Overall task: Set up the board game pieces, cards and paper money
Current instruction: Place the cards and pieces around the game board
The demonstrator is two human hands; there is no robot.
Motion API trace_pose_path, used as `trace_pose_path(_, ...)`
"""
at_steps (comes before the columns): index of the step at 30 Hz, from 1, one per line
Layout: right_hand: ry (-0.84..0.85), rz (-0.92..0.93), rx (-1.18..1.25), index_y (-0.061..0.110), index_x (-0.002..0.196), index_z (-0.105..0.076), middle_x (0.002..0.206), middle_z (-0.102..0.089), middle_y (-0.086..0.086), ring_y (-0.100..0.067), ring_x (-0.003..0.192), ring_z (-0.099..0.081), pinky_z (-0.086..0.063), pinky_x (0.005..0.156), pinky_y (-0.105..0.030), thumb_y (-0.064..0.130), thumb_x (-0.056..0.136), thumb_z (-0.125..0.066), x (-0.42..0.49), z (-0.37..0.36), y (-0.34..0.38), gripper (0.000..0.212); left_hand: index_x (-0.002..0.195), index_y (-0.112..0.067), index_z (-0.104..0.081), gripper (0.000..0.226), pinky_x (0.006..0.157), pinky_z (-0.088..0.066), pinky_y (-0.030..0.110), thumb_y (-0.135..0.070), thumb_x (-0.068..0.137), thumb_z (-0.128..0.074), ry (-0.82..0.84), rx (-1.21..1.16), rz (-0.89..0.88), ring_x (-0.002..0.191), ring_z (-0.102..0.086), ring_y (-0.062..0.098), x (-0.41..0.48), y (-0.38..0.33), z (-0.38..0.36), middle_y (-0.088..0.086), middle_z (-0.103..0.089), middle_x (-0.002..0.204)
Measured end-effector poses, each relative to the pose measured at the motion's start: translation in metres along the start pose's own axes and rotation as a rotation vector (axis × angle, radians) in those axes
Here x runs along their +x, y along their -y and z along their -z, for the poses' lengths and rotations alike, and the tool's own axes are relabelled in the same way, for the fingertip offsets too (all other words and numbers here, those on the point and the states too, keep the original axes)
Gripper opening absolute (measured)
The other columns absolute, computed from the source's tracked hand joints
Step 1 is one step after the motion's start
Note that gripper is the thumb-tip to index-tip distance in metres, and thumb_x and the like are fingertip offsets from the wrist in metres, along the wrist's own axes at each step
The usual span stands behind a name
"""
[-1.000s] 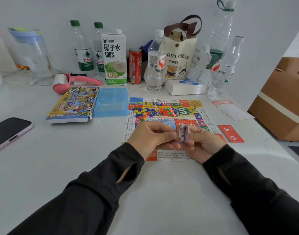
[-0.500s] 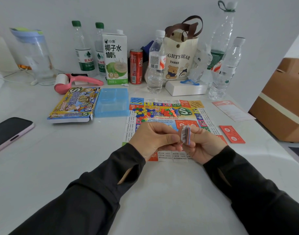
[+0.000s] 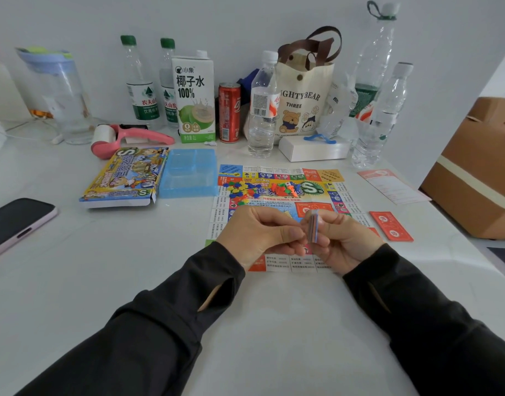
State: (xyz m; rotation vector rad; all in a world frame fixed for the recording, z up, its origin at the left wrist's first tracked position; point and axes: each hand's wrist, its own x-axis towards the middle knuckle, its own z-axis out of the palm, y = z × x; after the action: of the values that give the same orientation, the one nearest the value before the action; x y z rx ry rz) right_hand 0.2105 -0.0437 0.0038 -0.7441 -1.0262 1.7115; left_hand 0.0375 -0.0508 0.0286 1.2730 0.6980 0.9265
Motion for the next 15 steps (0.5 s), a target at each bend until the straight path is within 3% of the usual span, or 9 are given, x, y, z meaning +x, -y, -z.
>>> trace_pose_path(2, -0.111, 0.005, -0.038, 0.006, 0.062, -0.072, 0.043, -0.049, -0.005, -0.011, 0.039, -0.046, -0.043, 0.039, -0.018, 0.013, 0.063, -0.070, -0.001, -0.003, 0.003, 0.007, 0.057, -0.015, -0.073, 0.006, 0.047, -0.051, 0.017, -0.013, 0.057, -0.067, -0.050, -0.005, 0.001, 0.048, -0.064, 0.014, 0.001, -0.002, 0.001, 0.004, -0.068, 0.058)
trace_pose_path(6, -0.339, 0.061, -0.115, 0.004, 0.066, -0.070, 0.045, -0.053, -0.006, -0.009, 0.037, -0.048, -0.045, 0.039, -0.017, -0.004, 0.088, -0.046, 0.000, -0.008, 0.004, 0.033, 0.071, -0.015, -0.069, 0.010, 0.046, -0.050, 0.017, -0.006, 0.068, -0.072, -0.165, 0.184, -0.039, 0.044, -0.059, 0.007, 0.003, -0.003, 0.003, -0.004, -0.066, 0.054)
trace_pose_path(10, -0.446, 0.128, -0.250, 0.003, 0.081, -0.061, 0.045, -0.057, -0.004, -0.009, 0.037, -0.050, -0.047, 0.040, -0.018, -0.004, 0.088, -0.051, 0.001, -0.015, 0.005, 0.014, 0.079, -0.018, -0.072, 0.006, 0.049, -0.045, 0.008, -0.014, 0.074, -0.074, -0.312, 0.561, -0.123, 0.050, -0.059, -0.001, 0.006, 0.003, 0.008, -0.018, -0.062, 0.061)
trace_pose_path(13, -0.518, 0.130, -0.652, 0.010, 0.078, -0.065, 0.041, -0.056, 0.002, -0.008, 0.033, -0.045, -0.042, 0.039, -0.017, 0.003, 0.086, -0.060, -0.002, -0.016, 0.006, 0.012, 0.091, -0.014, -0.074, 0.016, 0.057, -0.047, 0.009, -0.023, 0.078, -0.072, -0.390, 0.793, -0.140, 0.063, -0.059, 0.002, 0.009, 0.009, 0.015, -0.010, -0.066, 0.077)
trace_pose_path(15, -0.548, 0.091, -0.948, 0.013, 0.085, -0.068, 0.049, -0.059, 0.009, -0.003, 0.036, -0.048, -0.040, 0.041, -0.012, 0.012, 0.085, -0.064, -0.002, -0.018, 0.004, 0.005, 0.097, -0.016, -0.073, 0.021, 0.065, -0.045, 0.014, -0.029, 0.081, -0.069, -0.373, 0.952, -0.088, 0.073, -0.059, 0.006, 0.011, 0.012, 0.018, -0.005, -0.070, 0.091)
